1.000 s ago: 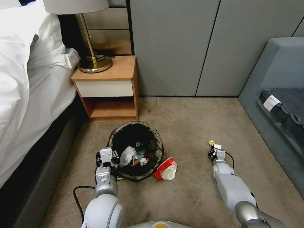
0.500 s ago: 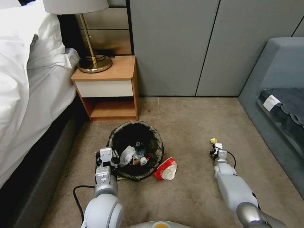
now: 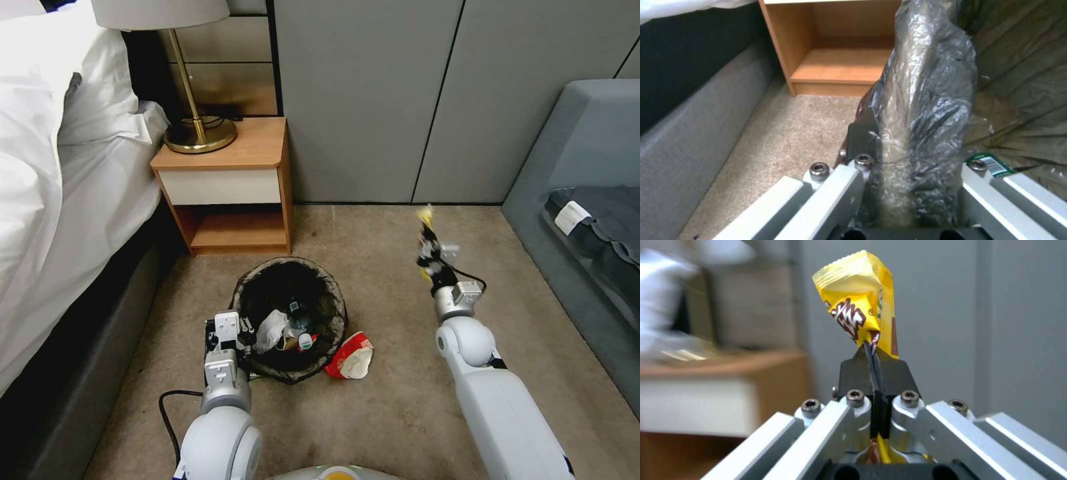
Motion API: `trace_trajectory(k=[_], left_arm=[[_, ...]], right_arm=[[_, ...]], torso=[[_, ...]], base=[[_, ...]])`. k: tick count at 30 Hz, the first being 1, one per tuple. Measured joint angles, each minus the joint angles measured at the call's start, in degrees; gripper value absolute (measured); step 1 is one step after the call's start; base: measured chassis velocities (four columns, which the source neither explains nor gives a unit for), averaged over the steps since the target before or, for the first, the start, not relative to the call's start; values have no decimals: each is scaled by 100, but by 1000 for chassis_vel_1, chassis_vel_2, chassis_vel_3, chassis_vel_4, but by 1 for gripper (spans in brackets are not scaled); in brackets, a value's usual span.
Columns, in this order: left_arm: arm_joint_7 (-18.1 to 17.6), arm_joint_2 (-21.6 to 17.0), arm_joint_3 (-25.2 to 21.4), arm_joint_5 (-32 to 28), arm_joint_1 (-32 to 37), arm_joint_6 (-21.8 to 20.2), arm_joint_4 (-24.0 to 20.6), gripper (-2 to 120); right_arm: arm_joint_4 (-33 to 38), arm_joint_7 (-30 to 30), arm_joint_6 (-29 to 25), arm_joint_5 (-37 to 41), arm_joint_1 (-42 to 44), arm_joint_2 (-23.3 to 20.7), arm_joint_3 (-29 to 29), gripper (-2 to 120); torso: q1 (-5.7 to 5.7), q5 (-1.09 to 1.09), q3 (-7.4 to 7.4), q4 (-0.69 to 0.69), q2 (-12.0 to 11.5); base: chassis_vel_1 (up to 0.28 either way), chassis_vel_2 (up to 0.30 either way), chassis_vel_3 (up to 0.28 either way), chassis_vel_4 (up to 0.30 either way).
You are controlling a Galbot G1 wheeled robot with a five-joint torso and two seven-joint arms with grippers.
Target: Pick up the trash bin, then pick up the garbage from the floor and place it into the trash bin.
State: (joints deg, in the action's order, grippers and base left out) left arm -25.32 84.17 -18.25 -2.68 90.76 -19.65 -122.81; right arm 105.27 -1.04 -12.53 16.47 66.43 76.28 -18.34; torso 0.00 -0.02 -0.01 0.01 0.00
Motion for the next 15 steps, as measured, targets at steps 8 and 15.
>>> trace_trajectory(k=[8, 15], left_arm=[[2, -8, 2, -1, -3, -2, 5, 0], [2, 3, 17, -1, -20, -5, 11, 0]], right_arm=[[1025, -37, -108, -342, 844, -185, 1205, 0], [845, 35, -195, -682, 1099, -241, 1908, 0]], torso=[[0, 2, 0, -1, 0], [0, 1, 0, -1, 0]], base=[[0, 0, 0, 0], [0, 0, 0, 0]])
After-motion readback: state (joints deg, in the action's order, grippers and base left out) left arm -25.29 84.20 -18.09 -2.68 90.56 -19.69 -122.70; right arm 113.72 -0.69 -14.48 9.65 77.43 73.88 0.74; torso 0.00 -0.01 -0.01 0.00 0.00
